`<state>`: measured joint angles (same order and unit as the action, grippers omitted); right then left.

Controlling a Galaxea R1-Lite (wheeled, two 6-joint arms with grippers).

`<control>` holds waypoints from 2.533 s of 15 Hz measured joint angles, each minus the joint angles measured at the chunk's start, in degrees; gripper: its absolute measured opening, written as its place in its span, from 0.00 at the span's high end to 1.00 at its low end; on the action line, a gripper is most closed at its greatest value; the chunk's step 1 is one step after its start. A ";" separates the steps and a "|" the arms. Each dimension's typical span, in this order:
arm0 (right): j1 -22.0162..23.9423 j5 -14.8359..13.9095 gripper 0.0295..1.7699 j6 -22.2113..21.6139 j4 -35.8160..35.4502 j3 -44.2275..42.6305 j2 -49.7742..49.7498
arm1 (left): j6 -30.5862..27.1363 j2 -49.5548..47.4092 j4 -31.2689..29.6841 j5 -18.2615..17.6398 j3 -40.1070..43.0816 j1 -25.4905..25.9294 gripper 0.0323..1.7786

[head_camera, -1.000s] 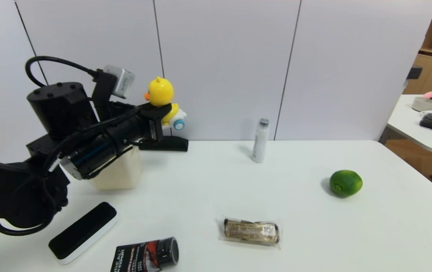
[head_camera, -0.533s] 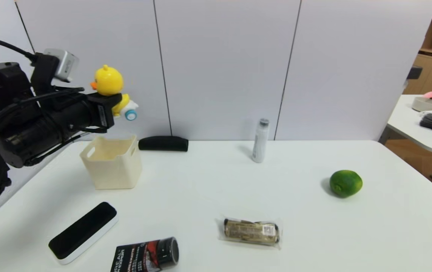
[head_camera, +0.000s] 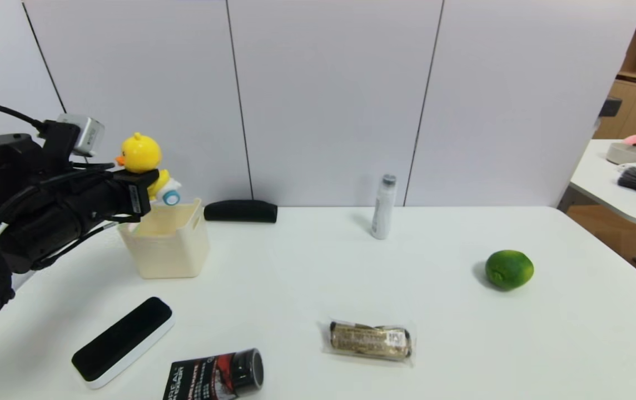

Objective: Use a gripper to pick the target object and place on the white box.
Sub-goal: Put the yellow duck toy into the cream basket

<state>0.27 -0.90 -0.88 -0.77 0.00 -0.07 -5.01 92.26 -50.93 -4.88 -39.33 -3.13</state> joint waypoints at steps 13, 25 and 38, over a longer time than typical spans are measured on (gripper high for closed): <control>0.00 0.00 0.04 0.00 0.00 0.00 0.00 | 0.13 7.59 -6.31 -0.18 2.89 -0.11 0.80; -0.02 0.02 0.04 0.02 0.02 0.00 0.00 | 0.06 10.65 -6.49 -0.27 -0.59 -1.49 0.80; 0.00 0.00 0.04 0.00 0.00 0.00 0.00 | 0.20 10.65 -7.50 -0.20 -0.11 -1.41 0.80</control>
<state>0.27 -0.90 -0.88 -0.77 0.00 -0.07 -4.82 102.91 -58.43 -5.07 -39.44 -4.55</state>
